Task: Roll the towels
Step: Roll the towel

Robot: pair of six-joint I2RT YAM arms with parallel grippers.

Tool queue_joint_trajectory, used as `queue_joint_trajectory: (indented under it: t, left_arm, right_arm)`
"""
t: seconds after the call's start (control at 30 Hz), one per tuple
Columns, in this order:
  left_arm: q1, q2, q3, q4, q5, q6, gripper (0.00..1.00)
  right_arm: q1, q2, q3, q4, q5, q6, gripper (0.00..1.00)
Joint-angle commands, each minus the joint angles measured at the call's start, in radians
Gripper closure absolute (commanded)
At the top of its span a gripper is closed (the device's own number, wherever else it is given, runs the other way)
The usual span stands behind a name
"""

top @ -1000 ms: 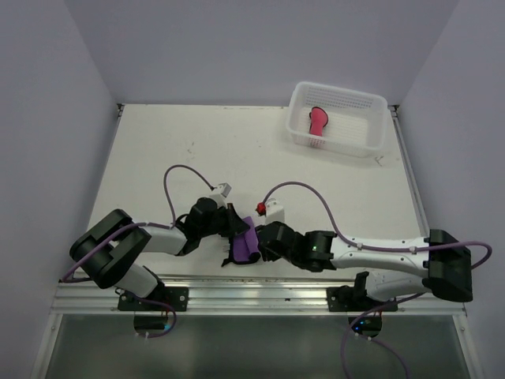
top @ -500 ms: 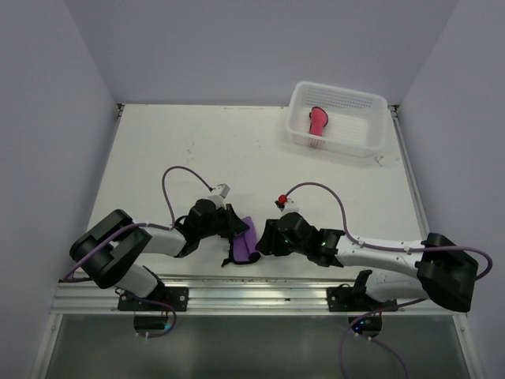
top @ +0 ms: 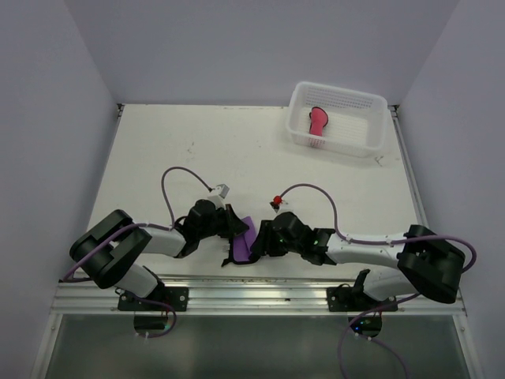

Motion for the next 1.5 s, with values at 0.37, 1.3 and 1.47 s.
queue_joint_trajectory:
  t: [0.37,1.3,1.47]
  left_arm:
    - [0.006,0.026,-0.046,-0.090,-0.067,0.022,0.90]
    - [0.006,-0.004,0.027,-0.168,-0.096,0.053,0.89]
    - [0.006,-0.023,0.058,-0.206,-0.098,0.066,0.89]
  right_arm:
    - [-0.010,0.100,-0.038,0.142,-0.049,0.041,0.55]
    - [0.008,0.127,0.149,-0.266,0.172,-0.258,0.99]
    - [0.036,0.147,0.198,-0.369,0.241,-0.339,1.00]
